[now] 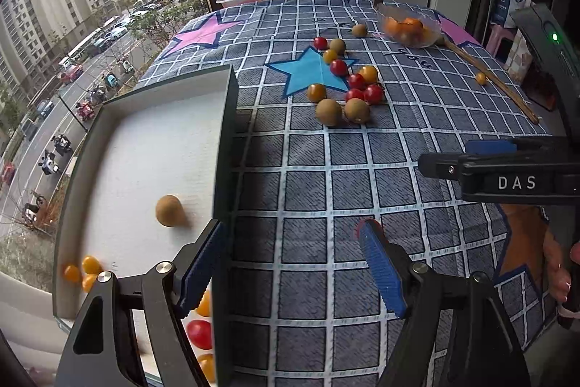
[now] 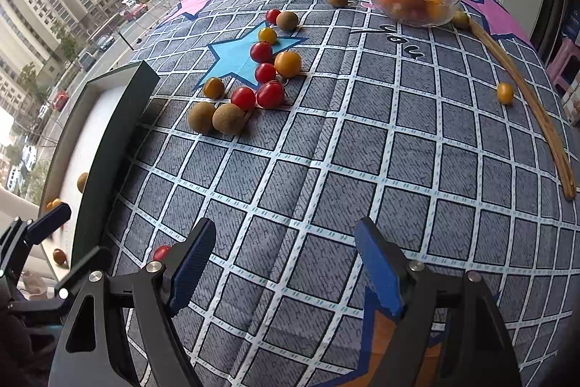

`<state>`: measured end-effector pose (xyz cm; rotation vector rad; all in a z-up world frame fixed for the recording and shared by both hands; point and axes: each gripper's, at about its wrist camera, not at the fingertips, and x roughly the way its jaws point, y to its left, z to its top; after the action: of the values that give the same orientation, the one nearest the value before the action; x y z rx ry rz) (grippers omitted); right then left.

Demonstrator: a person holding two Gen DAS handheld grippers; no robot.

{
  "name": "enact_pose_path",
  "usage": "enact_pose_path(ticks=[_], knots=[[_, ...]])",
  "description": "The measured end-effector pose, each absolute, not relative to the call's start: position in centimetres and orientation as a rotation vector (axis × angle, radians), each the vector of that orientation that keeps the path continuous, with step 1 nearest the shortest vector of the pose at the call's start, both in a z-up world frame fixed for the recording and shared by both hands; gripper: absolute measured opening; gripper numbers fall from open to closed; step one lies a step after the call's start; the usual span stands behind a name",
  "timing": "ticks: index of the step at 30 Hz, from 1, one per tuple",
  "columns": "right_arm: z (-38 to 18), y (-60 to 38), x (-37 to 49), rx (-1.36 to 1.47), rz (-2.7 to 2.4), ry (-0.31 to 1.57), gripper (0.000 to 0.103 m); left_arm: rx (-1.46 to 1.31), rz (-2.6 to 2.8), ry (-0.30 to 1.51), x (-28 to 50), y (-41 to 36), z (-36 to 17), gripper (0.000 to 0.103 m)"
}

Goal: Organize fruits
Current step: 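Move both open tools back over the fruit on the cloth, then grasp a red tomato with the left tool while the right tool grasps another red tomato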

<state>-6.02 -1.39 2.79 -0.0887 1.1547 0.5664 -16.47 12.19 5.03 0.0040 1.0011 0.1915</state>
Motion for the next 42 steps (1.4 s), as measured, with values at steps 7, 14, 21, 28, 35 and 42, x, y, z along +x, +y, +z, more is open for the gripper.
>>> enact_pose_path(ticks=[7,14,21,28,35,42], knots=[[2.1,-0.4,-4.2,-0.121,0.548,1.118,0.082,0.01,0.209,1.014,-15.8,10.5,2.9,0.077],[1.8,1.5,-2.5,-0.16,0.544,1.061,0.073,0.012,0.188,1.007,-15.1,9.1,2.4,0.077],[1.7,3.5,-0.6,-0.194,0.541,1.018,0.063,-0.013,0.186,1.019,-15.1,8.6,1.5,0.077],[1.7,4.9,0.6,-0.212,0.537,0.993,0.05,-0.072,0.149,1.015,-14.6,8.5,1.6,0.05],[1.7,4.7,0.4,-0.203,0.578,1.005,0.025,-0.08,0.117,1.0,-14.6,8.0,1.9,0.02],[1.9,1.8,-1.7,-0.138,0.615,1.057,0.025,-0.139,0.097,1.002,-15.0,9.2,1.9,0.02]])
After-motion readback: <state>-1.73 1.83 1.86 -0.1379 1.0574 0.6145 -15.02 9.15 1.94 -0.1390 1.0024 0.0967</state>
